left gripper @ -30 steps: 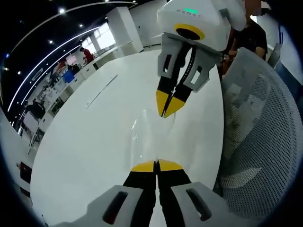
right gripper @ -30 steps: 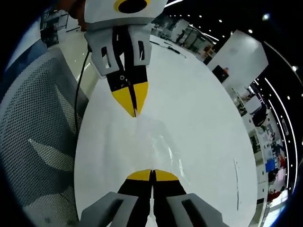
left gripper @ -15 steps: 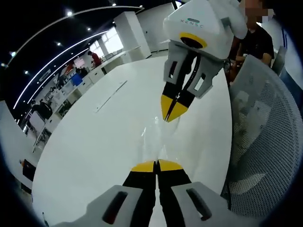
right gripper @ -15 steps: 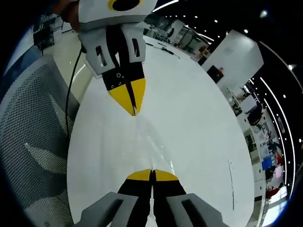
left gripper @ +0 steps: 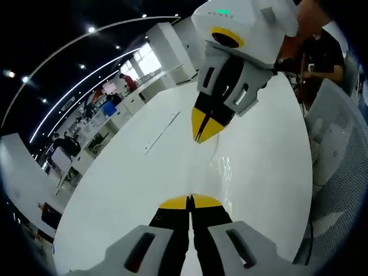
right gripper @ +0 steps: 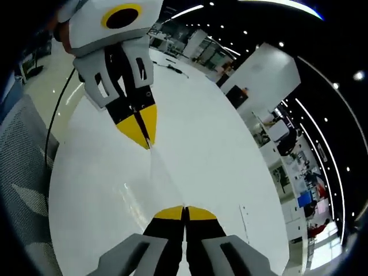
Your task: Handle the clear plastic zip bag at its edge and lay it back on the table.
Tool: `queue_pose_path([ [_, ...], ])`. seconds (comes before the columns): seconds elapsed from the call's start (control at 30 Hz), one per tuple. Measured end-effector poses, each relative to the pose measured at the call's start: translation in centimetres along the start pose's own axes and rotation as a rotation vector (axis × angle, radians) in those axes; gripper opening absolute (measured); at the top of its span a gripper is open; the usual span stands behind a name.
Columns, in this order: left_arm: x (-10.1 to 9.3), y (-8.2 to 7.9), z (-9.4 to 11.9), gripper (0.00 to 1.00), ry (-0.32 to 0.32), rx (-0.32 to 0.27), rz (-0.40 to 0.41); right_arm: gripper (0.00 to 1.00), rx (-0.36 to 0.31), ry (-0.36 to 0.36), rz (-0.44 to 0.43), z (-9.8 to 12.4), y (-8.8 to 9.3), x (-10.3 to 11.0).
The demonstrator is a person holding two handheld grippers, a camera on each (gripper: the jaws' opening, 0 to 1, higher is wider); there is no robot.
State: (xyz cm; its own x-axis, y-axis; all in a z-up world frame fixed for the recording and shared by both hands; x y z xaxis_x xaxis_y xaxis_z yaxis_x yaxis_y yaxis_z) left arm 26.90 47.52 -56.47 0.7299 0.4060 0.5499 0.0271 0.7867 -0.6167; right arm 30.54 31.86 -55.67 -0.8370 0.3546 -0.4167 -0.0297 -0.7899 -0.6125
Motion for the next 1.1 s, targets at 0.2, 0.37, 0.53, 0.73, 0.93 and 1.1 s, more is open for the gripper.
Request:
queue_pose_path([
  [0.2,3.1,-1.8,-0.5,0.0,-0.054,-0.026,-0.022,0.0,-0.032,0.061,-0.001,0.7,-1.4,-3.3],
  [0.37,4.0,-2.7,-0.6,0.0,-0.08,-0.044,-0.032,0.0,-0.058,0.096,0.005,1.1,-1.9,-4.7],
  [0.53,2.9,-2.5,-0.7,0.0,-0.064,-0.036,-0.054,0.0,-0.048,0.09,0.028,1.3,-1.3,-3.7],
  [0.73,0.6,-2.0,0.3,0.0,-0.029,-0.037,-0.043,0.0,-0.048,0.062,0.031,1.9,0.0,-1.4],
  [0.93,-2.5,-1.4,0.6,0.0,0.022,-0.034,-0.043,0.0,-0.03,0.026,0.027,2.3,1.9,1.4],
  [1.1,-5.9,-0.8,0.6,0.0,0.09,-0.021,-0.033,0.0,0.0,-0.017,0.015,2.6,3.6,3.9],
])
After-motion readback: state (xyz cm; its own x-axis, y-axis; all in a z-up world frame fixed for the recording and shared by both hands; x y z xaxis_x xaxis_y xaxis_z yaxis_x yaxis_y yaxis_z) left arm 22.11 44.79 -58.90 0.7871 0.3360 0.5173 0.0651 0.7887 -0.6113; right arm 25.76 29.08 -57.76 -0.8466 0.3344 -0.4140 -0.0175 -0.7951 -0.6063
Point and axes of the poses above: the point that each gripper's makers call its tool centre point, and the gripper's own axes: z roughly backward along the fingers, x roughly to its left, y roughly out of its underside, the point moved 9 cm from there along z, roughly backward along the fingers, and after that the axes turned 12 degrees about -z, right-handed, at the moved point
